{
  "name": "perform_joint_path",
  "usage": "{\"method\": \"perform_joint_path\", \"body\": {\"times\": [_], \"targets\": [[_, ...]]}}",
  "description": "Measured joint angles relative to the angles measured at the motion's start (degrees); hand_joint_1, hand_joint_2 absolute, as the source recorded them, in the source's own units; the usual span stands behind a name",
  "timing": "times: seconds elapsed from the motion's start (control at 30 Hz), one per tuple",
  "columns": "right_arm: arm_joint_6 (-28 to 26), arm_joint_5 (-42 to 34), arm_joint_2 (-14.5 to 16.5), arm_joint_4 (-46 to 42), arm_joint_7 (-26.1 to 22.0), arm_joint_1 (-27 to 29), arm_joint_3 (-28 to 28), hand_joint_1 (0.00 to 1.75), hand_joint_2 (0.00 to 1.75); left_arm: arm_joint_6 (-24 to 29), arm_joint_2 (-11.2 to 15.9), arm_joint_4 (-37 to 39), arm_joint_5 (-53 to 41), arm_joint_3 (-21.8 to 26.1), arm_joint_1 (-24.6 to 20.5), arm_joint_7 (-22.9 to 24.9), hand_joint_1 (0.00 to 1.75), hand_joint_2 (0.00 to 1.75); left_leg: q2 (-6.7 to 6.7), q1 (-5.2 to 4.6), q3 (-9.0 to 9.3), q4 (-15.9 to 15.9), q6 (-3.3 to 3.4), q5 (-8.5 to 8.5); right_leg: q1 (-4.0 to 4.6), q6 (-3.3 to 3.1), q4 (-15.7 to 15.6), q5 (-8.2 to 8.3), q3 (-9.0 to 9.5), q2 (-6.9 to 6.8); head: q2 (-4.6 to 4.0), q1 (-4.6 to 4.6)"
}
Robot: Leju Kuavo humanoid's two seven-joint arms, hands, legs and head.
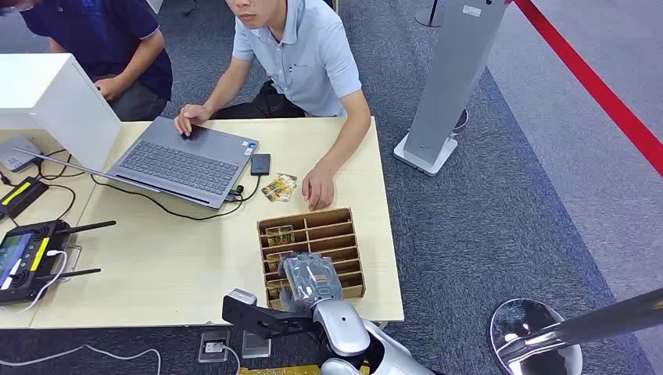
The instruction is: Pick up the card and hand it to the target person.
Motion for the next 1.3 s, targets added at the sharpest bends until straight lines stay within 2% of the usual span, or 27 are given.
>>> {"method": "perform_joint_path", "body": {"times": [1.13,1.3], "targets": [[-0.1,-1.4,-0.2,1.5,0.0,1.0,-0.4,0.83,1.75,-0.2,0.0,0.0,-0.8,0.0,0.0,0.0,0.0,0.0,0.0,0.0,0.01,0.0,0.0,0.0,0.0,0.0,0.0,0.0,0.02,0.0,0.0,0.02],[-0.1,-2.2,-0.1,2.0,0.0,0.8,-0.3,0.86,1.75,-0.2,0.0,0.0,-0.7,0.0,0.0,0.0,0.0,0.0,0.0,0.0,0.05,0.0,0.0,0.0,0.0,0.0,0.0,0.0,0.05,0.0,0.0,0.03]]}}
